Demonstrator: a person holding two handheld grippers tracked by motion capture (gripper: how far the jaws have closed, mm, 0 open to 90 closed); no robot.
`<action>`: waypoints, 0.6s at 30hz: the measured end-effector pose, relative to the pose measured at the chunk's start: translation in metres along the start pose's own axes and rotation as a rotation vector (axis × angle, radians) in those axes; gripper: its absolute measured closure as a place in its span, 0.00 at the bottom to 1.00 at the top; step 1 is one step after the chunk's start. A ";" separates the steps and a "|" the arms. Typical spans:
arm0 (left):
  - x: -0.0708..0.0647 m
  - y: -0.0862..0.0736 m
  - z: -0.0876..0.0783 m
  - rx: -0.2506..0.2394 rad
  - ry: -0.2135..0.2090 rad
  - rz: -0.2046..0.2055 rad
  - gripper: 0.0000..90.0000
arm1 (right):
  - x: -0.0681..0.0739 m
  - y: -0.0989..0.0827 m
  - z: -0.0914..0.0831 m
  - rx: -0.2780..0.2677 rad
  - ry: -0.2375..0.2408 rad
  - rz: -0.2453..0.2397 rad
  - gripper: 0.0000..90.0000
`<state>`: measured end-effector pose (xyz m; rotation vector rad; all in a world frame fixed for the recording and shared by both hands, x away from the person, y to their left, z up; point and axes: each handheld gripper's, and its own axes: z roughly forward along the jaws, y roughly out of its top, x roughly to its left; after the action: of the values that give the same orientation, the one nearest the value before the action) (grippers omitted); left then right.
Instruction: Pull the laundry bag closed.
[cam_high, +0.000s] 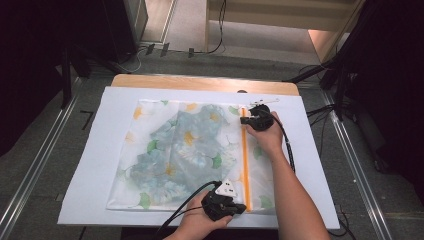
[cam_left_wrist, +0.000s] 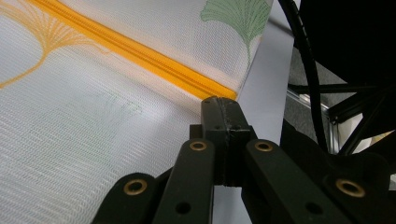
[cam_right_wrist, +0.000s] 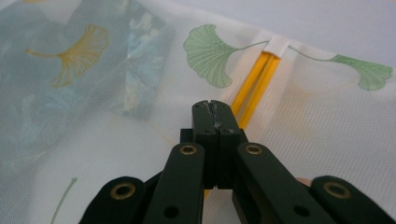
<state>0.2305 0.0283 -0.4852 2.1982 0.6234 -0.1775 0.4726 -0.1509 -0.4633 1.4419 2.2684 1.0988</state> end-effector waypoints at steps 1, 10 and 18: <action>0.000 0.000 0.000 -0.002 -0.001 -0.004 1.00 | 0.000 0.000 -0.001 -0.015 -0.025 0.015 0.95; 0.000 0.000 0.000 -0.001 0.000 -0.003 1.00 | 0.004 -0.005 0.003 0.059 -0.041 0.218 0.79; 0.000 0.000 0.000 -0.002 0.000 -0.004 1.00 | 0.011 -0.006 0.001 0.093 -0.101 0.268 0.95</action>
<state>0.2304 0.0281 -0.4853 2.1953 0.6274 -0.1783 0.4643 -0.1419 -0.4661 1.8365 2.1269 0.9749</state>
